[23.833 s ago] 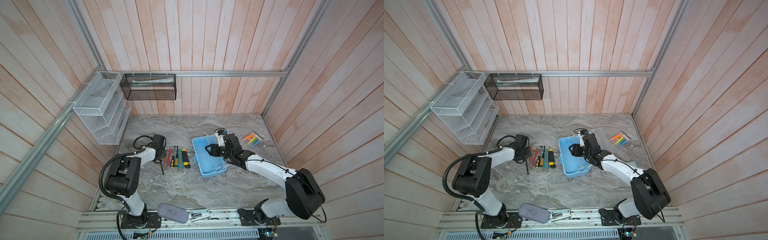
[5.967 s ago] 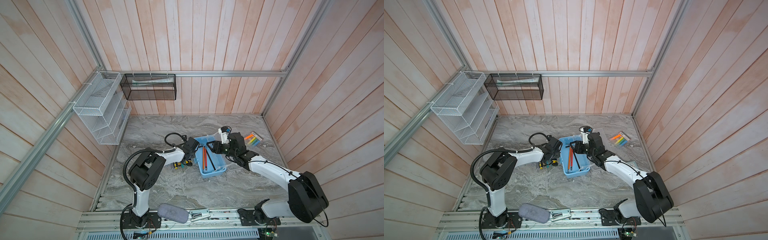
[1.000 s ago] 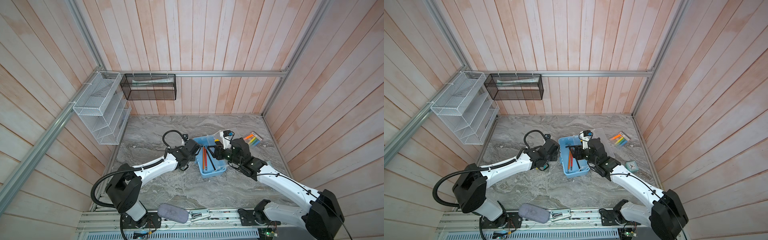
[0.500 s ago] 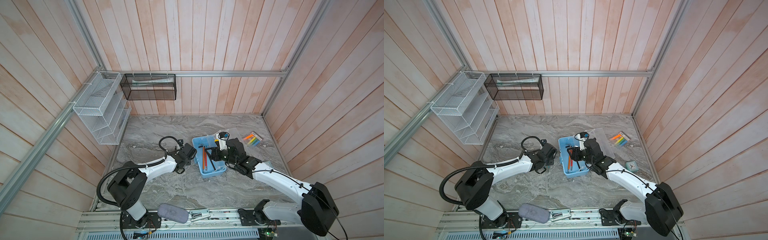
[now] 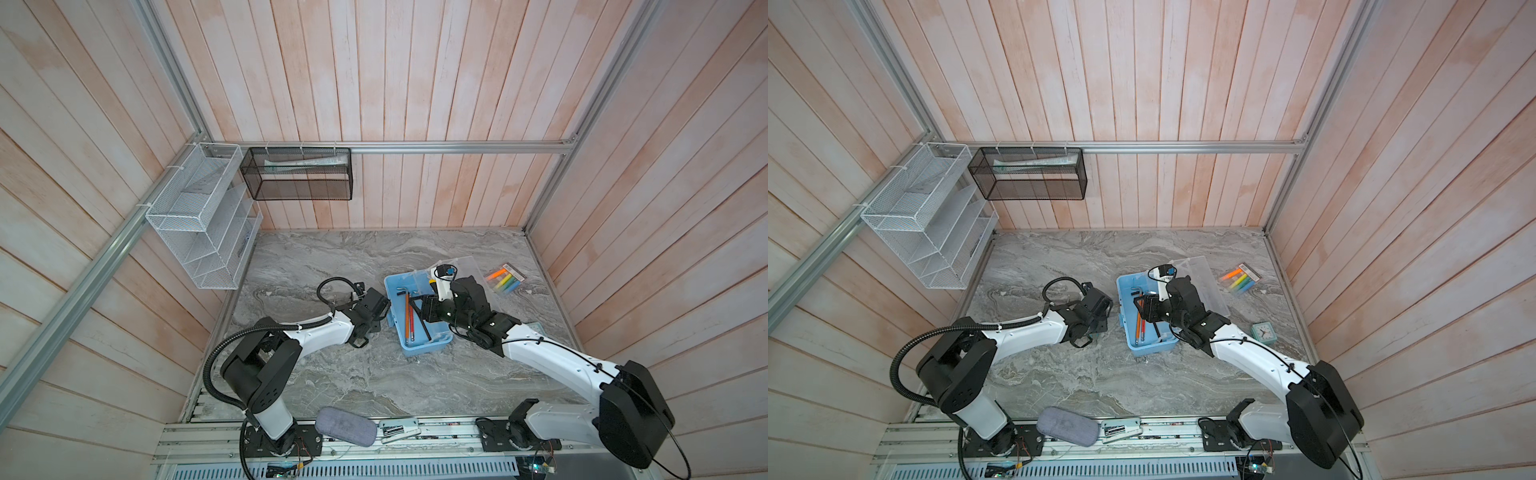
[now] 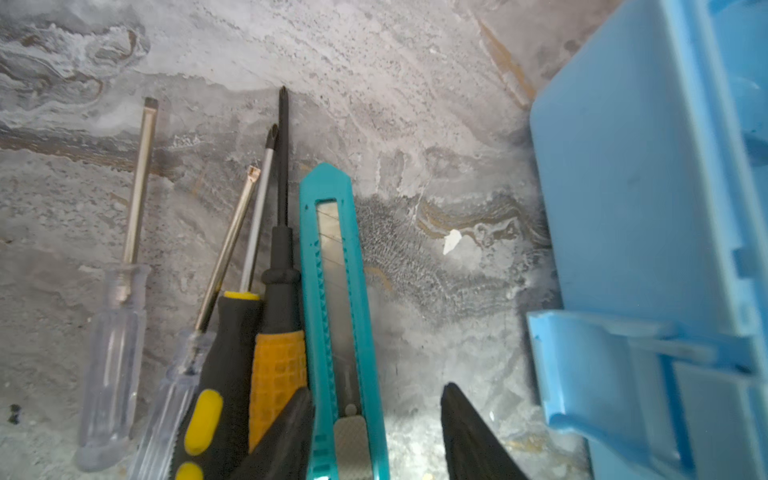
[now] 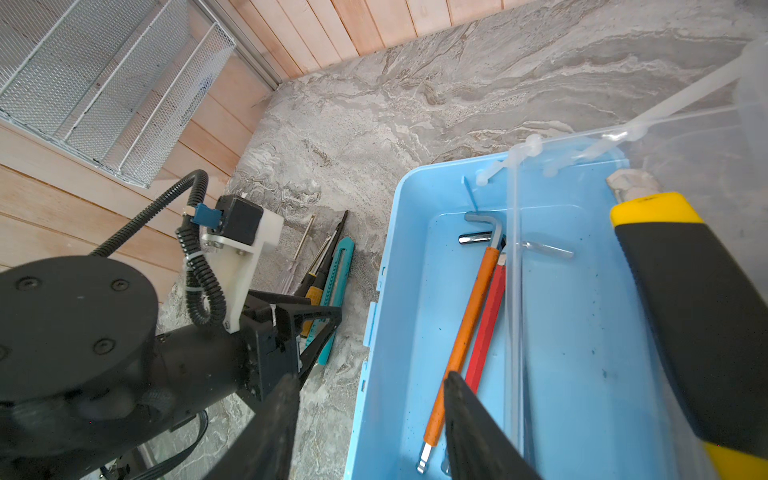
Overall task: Pack the tool kit
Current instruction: 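Move the left gripper to the teal knife while the right gripper returns over the box, then close the left gripper on the teal utility knife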
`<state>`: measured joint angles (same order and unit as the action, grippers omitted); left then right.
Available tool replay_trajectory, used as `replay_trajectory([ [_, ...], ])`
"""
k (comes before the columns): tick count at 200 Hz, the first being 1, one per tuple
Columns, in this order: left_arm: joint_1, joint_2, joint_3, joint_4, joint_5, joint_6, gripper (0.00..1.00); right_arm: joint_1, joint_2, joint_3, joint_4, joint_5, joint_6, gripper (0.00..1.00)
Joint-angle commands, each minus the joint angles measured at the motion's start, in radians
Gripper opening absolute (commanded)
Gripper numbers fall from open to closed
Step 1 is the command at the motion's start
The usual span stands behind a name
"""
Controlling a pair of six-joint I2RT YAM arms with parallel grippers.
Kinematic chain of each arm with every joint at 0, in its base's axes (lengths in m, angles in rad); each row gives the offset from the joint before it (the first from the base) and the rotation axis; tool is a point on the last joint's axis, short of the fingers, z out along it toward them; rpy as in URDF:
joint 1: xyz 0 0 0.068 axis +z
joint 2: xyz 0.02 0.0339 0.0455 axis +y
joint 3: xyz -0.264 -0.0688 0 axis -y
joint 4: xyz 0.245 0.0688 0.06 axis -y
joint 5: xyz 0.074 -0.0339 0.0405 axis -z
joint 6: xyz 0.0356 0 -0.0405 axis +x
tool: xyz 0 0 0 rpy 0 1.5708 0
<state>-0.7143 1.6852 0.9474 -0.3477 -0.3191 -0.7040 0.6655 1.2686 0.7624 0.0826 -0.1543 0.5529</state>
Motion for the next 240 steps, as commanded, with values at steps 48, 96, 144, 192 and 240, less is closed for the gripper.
replay_trajectory([
  [48, 0.007, 0.010, -0.010, 0.007, -0.003, -0.013, 0.52, 0.004, 0.001, -0.029, 0.047, 0.004, 0.012, 0.55],
  [96, 0.009, 0.023, -0.010, 0.009, -0.014, -0.016, 0.52, -0.009, 0.020, -0.041, 0.074, -0.024, 0.019, 0.55],
  [144, 0.012, 0.056, -0.007, 0.004, -0.026, -0.030, 0.52, -0.017, 0.017, -0.050, 0.078, -0.026, 0.019, 0.55],
  [192, 0.016, 0.099, 0.003, -0.003, -0.036, -0.032, 0.51, -0.023, 0.032, -0.047, 0.084, -0.031, 0.021, 0.55],
  [240, 0.018, 0.126, 0.016, -0.004, -0.056, -0.025, 0.50, -0.030, 0.044, -0.046, 0.092, -0.039, 0.022, 0.55],
])
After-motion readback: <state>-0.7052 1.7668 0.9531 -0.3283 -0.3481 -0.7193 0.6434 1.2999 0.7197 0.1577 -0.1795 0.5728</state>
